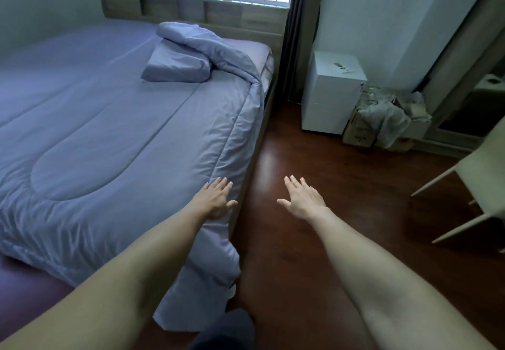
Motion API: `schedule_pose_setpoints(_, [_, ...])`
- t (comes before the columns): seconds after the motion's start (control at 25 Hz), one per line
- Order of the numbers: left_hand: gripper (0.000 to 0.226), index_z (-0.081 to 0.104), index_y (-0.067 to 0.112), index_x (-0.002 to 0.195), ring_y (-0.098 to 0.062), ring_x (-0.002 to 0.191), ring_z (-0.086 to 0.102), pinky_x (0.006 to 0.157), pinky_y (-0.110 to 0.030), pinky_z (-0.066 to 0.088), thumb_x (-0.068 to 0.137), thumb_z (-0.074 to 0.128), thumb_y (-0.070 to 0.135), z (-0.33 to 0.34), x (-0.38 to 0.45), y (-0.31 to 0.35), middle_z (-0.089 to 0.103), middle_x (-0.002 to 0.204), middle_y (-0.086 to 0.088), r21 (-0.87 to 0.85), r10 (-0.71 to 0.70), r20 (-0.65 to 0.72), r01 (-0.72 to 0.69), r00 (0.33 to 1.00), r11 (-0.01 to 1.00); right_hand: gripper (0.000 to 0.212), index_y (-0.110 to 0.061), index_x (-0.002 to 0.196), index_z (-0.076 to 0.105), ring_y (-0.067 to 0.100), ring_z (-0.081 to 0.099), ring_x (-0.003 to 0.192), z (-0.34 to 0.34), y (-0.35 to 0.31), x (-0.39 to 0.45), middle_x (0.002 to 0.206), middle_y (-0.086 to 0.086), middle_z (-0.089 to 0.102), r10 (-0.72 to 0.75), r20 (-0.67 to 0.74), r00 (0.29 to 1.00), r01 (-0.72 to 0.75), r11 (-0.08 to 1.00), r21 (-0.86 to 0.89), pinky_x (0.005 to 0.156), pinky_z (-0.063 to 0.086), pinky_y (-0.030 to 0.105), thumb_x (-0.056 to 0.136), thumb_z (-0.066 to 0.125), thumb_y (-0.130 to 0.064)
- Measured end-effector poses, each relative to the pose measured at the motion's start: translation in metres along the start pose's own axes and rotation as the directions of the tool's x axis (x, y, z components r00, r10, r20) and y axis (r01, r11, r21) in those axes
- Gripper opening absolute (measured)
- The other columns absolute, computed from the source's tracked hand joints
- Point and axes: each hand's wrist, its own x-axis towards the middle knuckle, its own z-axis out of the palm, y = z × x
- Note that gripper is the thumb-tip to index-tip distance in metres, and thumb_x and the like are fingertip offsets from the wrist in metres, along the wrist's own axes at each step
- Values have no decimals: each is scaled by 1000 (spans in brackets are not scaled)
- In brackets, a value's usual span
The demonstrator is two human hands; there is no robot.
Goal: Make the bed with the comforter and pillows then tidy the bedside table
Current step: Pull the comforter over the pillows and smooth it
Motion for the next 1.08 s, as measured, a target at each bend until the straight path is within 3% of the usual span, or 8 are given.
schedule_pose_setpoints(0.28, [70, 5, 13, 154, -21, 150, -4, 121, -41, 4, 100, 29, 50, -35, 117, 4, -1, 162, -8, -3, -45, 32, 45, 998, 999, 77, -18, 156, 5, 24, 3, 151, -34, 56, 117, 164, 1, 4, -28, 39, 999, 29, 999, -25, 120, 15, 42, 97, 40, -54])
schedule_pose_setpoints(0.6, [71, 7, 13, 154, -22, 150, -3, 122, -42, 5, 99, 30, 51, -135, 292, -21, 0, 162, -8, -56, -72, -26, 70, 997, 996, 77, -18, 156, 5, 23, 2, 151, -116, 102, 293, 164, 1, 5, -42, 4, 999, 43, 999, -17, 121, 14, 42, 98, 40, -53])
schedule_pose_setpoints(0.76, [71, 6, 14, 155, -22, 150, -4, 122, -43, 6, 99, 30, 51, -153, 349, -33, -2, 162, -8, -51, -88, -16, 87, 996, 995, 76, -18, 156, 4, 23, 2, 151, -130, 119, 358, 164, 2, 4, -58, 24, 998, 59, 998, -34, 121, 12, 42, 98, 39, -53])
schedule_pose_setpoints(1.08, [72, 3, 13, 154, -24, 150, -3, 122, -43, 5, 100, 27, 53, -197, 481, -50, -3, 162, -10, -58, -206, 6, 206, 979, 977, 75, -18, 156, 5, 24, 1, 151, -170, 161, 513, 164, 2, 3, -176, 28, 984, 178, 983, -52, 121, 11, 43, 98, 39, -52])
